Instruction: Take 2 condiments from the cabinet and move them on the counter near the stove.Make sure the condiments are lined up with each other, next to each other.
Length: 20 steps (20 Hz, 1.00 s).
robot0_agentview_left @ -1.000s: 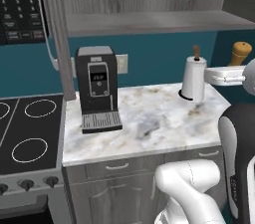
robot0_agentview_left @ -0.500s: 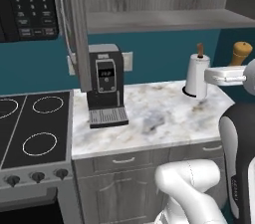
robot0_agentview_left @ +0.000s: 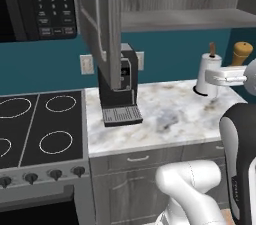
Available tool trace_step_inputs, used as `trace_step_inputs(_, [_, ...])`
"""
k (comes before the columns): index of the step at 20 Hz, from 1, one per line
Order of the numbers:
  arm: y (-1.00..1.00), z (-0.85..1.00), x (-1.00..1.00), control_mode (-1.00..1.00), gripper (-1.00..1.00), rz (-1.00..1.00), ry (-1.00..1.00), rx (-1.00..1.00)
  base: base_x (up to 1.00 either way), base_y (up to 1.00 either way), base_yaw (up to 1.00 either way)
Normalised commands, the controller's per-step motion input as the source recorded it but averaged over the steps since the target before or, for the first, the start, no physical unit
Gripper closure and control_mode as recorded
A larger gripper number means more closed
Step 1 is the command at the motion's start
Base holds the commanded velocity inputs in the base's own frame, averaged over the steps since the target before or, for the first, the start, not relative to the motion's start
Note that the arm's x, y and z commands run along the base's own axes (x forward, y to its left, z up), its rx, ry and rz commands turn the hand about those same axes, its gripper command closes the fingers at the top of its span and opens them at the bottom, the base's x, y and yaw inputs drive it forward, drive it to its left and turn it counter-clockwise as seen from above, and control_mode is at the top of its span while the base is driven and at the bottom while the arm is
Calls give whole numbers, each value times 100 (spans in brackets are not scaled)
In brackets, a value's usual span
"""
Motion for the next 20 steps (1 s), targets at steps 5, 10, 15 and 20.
trace_step_inputs(5, [0,0,0,100,100,0,0,0,-22,45,0])
trace_step_inputs(10, [0,0,0,100,100,0,0,0,-25,44,0])
trace_step_inputs(15, [0,0,0,100,100,0,0,0,-23,47,0])
trace_step_inputs(20, [0,0,0,100,100,0,0,0,-24,49,0])
